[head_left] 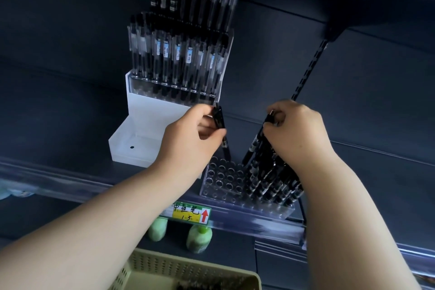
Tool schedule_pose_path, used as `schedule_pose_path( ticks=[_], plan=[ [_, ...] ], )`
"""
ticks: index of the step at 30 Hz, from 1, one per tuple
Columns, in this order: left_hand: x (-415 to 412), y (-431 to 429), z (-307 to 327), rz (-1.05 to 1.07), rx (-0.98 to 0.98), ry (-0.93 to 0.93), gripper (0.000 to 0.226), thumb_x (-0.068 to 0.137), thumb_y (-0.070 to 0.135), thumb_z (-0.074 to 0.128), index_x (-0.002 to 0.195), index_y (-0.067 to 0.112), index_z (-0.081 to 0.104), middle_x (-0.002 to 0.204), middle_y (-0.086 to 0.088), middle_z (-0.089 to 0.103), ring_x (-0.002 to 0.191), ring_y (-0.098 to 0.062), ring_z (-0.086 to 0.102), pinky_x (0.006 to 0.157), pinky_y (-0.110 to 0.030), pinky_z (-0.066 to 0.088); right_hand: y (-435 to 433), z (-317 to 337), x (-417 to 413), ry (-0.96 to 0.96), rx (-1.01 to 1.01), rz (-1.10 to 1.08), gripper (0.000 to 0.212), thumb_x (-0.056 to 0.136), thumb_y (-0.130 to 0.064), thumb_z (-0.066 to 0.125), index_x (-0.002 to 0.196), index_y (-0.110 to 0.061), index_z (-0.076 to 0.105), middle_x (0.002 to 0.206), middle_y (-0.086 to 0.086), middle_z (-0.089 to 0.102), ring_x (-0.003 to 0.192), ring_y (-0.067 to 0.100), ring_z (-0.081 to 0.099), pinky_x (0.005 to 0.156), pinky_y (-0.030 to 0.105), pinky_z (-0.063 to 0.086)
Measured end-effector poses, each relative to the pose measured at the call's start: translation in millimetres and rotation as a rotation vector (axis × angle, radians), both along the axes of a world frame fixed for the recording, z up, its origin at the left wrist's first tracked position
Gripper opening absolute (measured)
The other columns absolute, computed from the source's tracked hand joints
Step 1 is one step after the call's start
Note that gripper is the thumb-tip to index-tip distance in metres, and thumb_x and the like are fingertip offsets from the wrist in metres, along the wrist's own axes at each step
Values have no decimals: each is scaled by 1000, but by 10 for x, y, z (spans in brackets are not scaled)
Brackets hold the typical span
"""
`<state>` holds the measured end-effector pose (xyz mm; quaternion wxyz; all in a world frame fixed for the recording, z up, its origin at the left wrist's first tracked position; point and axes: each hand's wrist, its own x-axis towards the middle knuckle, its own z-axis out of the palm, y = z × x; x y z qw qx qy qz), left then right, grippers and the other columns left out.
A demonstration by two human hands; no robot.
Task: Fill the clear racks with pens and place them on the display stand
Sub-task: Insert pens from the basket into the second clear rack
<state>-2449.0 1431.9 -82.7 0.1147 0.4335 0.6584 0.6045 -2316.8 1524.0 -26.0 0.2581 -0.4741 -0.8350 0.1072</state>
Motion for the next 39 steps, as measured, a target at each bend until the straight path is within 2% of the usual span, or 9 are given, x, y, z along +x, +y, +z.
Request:
schedule_pose_path(
  ticks=[3, 9, 13, 22, 25, 27, 29, 36, 39],
  plan=[
    [3, -13, 27, -2, 11, -16, 32, 80, 17, 72, 102, 30, 54, 85, 14, 67, 82, 9, 60, 67, 3, 39, 11, -34, 20, -26, -35, 2, 32, 81, -13, 57, 112, -21, 62, 90, -6, 66, 95, 23, 61, 93, 42, 46],
    [38, -12, 8, -10, -3, -39, 33, 80, 18, 72, 106, 27, 54, 86, 13, 67, 83, 7, 61, 67, 3, 40, 27, -57, 44, -1, -76, 6, 24, 83, -11, 54, 102, -21, 66, 78, -14, 61, 92, 18, 62, 92, 41, 47],
    [80, 8, -10, -24, 14, -55, 36, 80, 17, 73, 101, 33, 49, 84, 16, 65, 81, 11, 60, 66, 4, 39, -22, -48, 19, -29, -65, 19, 18, 85, -14, 57, 91, -25, 69, 79, -7, 65, 86, 20, 62, 91, 41, 47],
    [123, 81, -44, 3, 22, -13, 41, 77, 18, 75, 81, 47, 47, 78, 17, 64, 79, 5, 61, 65, 2, 40, -75, -24, 46, -90, 47, 36, 27, 86, -12, 51, 97, -26, 72, 92, -4, 71, 91, 22, 60, 91, 40, 45],
    [124, 114, -64, -2, 5, -25, 36, 78, 19, 75, 90, 41, 50, 81, 14, 65, 78, 3, 62, 66, 1, 42, -59, -45, 71, -172, 105, 27, 31, 88, -14, 47, 103, -28, 71, 99, -6, 70, 104, 21, 53, 92, 33, 35],
    [128, 142, -84, -17, -23, -27, 27, 78, 19, 75, 97, 28, 59, 83, 11, 67, 79, 1, 63, 66, 0, 42, -48, -57, 80, -200, 118, 20, 33, 88, -15, 45, 106, -29, 69, 103, -6, 70, 108, 21, 50, 89, 33, 31],
    [143, 170, -104, -45, -42, -19, 23, 78, 17, 75, 97, 21, 64, 84, 10, 69, 79, -1, 64, 68, -3, 45, -41, -60, 92, -179, 104, 29, 33, 89, -15, 44, 107, -29, 69, 105, -5, 69, 111, 21, 49, 93, 34, 34],
    [226, 307, -227, -74, -112, 99, 25, 77, 15, 75, 101, 16, 68, 73, 20, 60, 69, 6, 58, 69, -2, 44, -54, -38, 114, -46, 115, 36, 32, 85, -12, 49, 107, -23, 70, 108, 0, 68, 111, 24, 51, 96, 41, 41],
    [266, 354, -323, -113, -181, 130, 19, 80, 17, 73, 98, 18, 69, 75, 15, 63, 70, -1, 61, 74, -14, 50, -62, -41, 136, -31, 112, 37, 32, 84, -11, 49, 105, -22, 70, 105, 2, 69, 108, 26, 53, 94, 42, 42]
  ],
)
